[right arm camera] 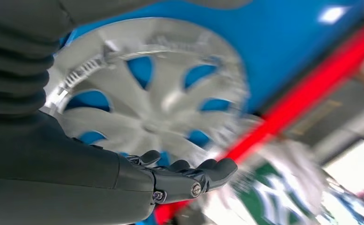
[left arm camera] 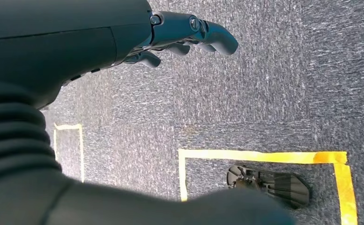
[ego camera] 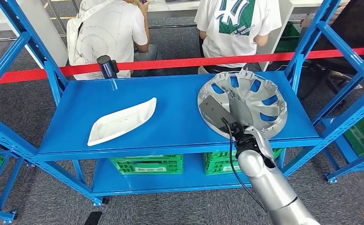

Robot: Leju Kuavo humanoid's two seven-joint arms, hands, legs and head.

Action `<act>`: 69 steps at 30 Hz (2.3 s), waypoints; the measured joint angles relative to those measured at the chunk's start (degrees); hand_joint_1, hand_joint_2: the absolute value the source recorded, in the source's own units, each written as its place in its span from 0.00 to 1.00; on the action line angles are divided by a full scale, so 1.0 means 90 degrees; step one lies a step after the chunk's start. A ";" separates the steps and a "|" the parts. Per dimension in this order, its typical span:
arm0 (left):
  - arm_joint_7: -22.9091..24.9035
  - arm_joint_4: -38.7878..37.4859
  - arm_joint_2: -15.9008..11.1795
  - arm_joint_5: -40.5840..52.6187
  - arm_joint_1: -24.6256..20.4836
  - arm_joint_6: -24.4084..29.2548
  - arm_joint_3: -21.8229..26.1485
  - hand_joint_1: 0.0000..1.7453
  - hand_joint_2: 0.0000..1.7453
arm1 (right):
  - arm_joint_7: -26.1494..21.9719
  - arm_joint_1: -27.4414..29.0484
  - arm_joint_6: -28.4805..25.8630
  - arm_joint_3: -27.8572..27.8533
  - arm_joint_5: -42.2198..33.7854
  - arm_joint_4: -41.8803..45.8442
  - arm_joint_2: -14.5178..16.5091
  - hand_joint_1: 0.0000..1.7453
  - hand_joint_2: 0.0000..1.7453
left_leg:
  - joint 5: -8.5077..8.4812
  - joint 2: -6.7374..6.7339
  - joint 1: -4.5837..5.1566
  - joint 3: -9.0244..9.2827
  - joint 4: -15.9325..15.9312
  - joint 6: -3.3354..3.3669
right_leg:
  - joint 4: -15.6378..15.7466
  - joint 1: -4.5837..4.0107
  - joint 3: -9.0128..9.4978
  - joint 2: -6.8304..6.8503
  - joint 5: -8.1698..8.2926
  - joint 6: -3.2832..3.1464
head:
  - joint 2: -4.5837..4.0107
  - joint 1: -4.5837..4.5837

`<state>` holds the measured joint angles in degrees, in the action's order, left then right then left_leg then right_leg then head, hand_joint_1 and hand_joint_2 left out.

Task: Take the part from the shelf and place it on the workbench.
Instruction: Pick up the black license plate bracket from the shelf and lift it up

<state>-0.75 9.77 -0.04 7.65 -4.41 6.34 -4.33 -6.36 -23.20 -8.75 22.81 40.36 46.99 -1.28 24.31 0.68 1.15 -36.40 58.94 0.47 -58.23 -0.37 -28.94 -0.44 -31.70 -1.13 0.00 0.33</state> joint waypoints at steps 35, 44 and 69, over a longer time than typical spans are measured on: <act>0.0133 0.0000 0.0016 0.0186 -0.0165 -0.0041 0.0000 0.00 0.00 | 0.0704 -0.0664 0.0031 -0.0126 0.0465 -0.2968 0.0024 0.00 0.00 | 0.0002 0.0003 0.0000 0.0000 -0.0001 0.0001 | 0.0001 0.0000 -0.0001 0.0005 -0.0004 0.0000 | 0.0000 0.0000; 0.0135 0.0000 0.0019 0.0216 -0.0172 -0.0039 0.0000 0.00 0.00 | 0.0807 -0.0732 0.0229 -0.0172 0.0523 -0.3036 0.0024 0.00 1.00 | 0.0002 0.0004 0.0000 0.0001 0.0000 0.0001 | 0.0001 0.0000 0.0001 0.0005 -0.0004 0.0001 | 0.0000 0.0000; -0.0027 0.0000 0.0017 0.0096 -0.0063 0.0064 0.0014 0.00 0.00 | 0.0761 -0.0857 0.0399 -0.0273 0.0647 -0.3151 0.0100 0.67 1.00 | 0.0001 0.0003 0.0000 0.0001 -0.0001 0.0001 | 0.0001 -0.0001 0.0003 0.0005 -0.0003 0.0002 | 0.0000 0.0000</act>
<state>-1.00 9.77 0.11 8.51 -4.97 6.91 -4.20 0.49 -30.92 -5.16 20.36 46.18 18.63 -0.39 24.32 0.71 1.15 -36.39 58.93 0.48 -58.22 -0.38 -28.91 -0.39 -31.73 -1.11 0.00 0.33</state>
